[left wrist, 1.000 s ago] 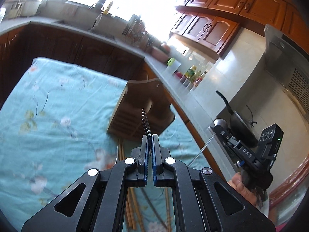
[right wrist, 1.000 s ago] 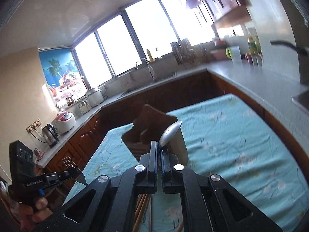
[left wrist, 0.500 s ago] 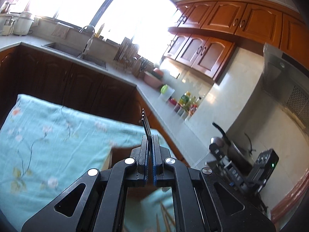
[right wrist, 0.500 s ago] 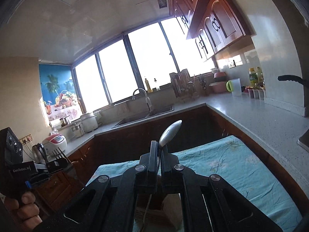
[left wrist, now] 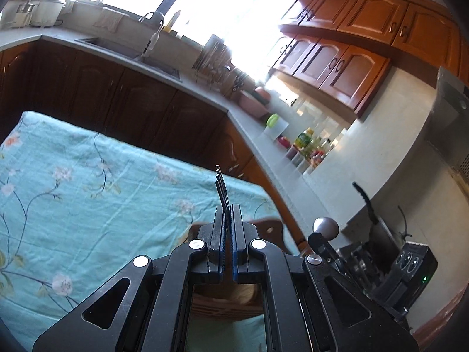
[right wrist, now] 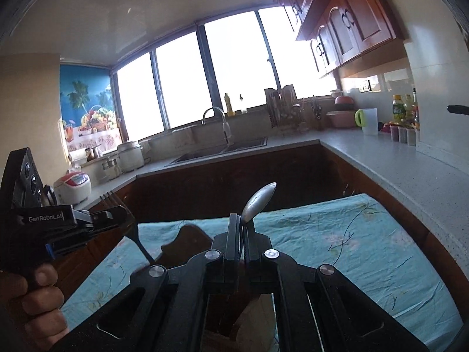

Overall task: Organize utensils
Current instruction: 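Lift the fork and spoon and lower both into the wooden utensil holder, then open both tools to release the fork and spoon, then withdraw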

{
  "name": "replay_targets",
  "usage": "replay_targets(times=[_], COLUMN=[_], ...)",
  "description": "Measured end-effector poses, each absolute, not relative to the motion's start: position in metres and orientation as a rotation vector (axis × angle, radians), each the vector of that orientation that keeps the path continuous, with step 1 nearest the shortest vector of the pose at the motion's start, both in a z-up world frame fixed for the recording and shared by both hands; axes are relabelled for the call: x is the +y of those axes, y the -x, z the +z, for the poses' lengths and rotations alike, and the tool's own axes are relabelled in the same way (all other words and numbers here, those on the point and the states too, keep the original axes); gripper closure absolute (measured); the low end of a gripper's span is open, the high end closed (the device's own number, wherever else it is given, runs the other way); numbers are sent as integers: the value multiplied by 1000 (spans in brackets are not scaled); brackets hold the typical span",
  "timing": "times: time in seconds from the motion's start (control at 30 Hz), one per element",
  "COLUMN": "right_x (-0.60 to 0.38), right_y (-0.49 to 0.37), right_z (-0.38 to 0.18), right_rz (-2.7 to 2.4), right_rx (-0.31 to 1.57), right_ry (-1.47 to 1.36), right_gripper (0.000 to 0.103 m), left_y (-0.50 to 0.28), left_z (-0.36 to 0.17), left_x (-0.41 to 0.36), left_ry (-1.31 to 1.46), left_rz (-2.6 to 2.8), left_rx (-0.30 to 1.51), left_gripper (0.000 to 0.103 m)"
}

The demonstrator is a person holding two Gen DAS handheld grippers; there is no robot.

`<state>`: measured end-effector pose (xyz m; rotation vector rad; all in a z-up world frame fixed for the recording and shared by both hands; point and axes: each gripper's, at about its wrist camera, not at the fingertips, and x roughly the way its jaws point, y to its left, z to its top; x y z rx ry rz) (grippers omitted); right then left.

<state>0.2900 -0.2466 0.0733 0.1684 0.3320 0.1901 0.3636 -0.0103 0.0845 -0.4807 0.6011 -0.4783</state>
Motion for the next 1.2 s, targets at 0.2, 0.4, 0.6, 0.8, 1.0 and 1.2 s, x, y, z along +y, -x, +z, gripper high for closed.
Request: replay_targets(times=[0.2, 0.4, 0.6, 0.8, 1.0, 1.2], right_x=[-251, -263, -270, -279, -294, -308], right_y=[-296, -297, -300, -301, -291, -271], right_z=[58, 57, 60, 65, 72, 77], right_rz=[216, 226, 240, 240, 222, 215], right_rx=[407, 435, 455, 459, 438, 417], right_ry=[-160, -184, -223, -263, -327, -401], right_gripper=[100, 100, 99, 94, 52, 21], left_y=[-366, -366, -368, -362, -347, -319], left_z=[62, 61, 64, 72, 80, 78], left_x=[-15, -14, -15, -13, -6, 7], left_ry=[448, 429, 423, 431, 422, 418], left_rz=[-456, -438, -428, -435, -406, -350], left_rx=[653, 652, 658, 664, 638, 629], left_gripper=[100, 101, 101, 92, 63, 33])
